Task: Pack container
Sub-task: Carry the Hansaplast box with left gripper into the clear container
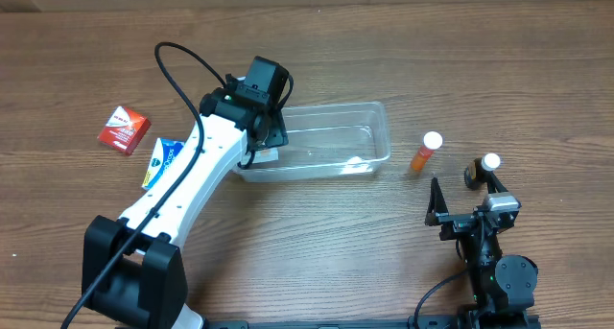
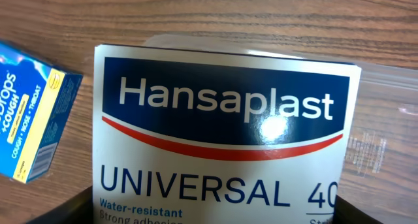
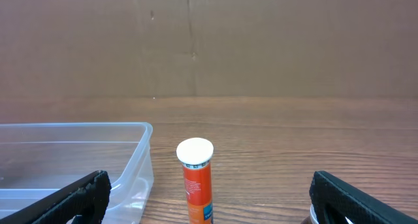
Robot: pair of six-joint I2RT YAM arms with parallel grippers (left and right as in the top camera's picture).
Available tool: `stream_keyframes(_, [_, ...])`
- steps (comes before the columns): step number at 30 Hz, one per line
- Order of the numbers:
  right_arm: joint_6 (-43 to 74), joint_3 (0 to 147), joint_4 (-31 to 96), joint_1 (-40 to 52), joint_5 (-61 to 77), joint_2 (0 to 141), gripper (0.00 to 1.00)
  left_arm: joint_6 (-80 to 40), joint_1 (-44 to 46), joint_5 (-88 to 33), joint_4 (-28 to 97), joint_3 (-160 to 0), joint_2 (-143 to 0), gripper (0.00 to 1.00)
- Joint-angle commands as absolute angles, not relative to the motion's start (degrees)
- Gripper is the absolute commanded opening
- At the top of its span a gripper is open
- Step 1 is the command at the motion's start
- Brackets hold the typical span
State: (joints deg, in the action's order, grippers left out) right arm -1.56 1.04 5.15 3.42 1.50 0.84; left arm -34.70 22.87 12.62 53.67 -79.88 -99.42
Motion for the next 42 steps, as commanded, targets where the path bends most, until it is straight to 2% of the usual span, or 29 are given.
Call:
stream_keyframes(1, [-1.7,0.5,4.8,3.4,1.6,0.2,1.0,-31.6,22.8,10.9,53.2,-81.4,-99.8,0.76])
stream_keyframes(13, [-1.7,0.5,4.8,3.4,1.6,0.2,1.0,-31.2,22.9,9.4,54.7,-81.4,-99.8,0.76])
stream_keyframes(14, [-1.8,0.5,4.8,3.4,1.6,0.2,1.0,-31.2,22.9,9.4,54.7,-81.4,-99.8,0.79])
stream_keyframes(15, [-1.7,0.5,4.8,3.4,1.6,0.2,1.0,-31.2,22.9,9.4,54.4,-81.4,-99.8,1.0])
stream_keyframes(29, [-1.7,0.5,4.8,3.4,1.6,0.2,1.0,-27.8,22.9,9.5,53.3,-85.0,-94.7,1.0])
stream_keyframes(32, [-1.8,0.5,4.8,3.4,1.6,0.2,1.0,-26.8,22.6,13.4,54.2,-85.0,-91.3,1.0])
stream_keyframes(36, [-1.7,0.5,4.8,3.4,1.6,0.2,1.0,-23.7,17.1,14.6,54.4,-85.0,-85.3,1.0])
stream_keyframes(42, [-1.7,0.5,4.8,3.4,1.6,0.2,1.0,-4.6,0.3,9.8,54.4,-85.0,-82.9,1.0])
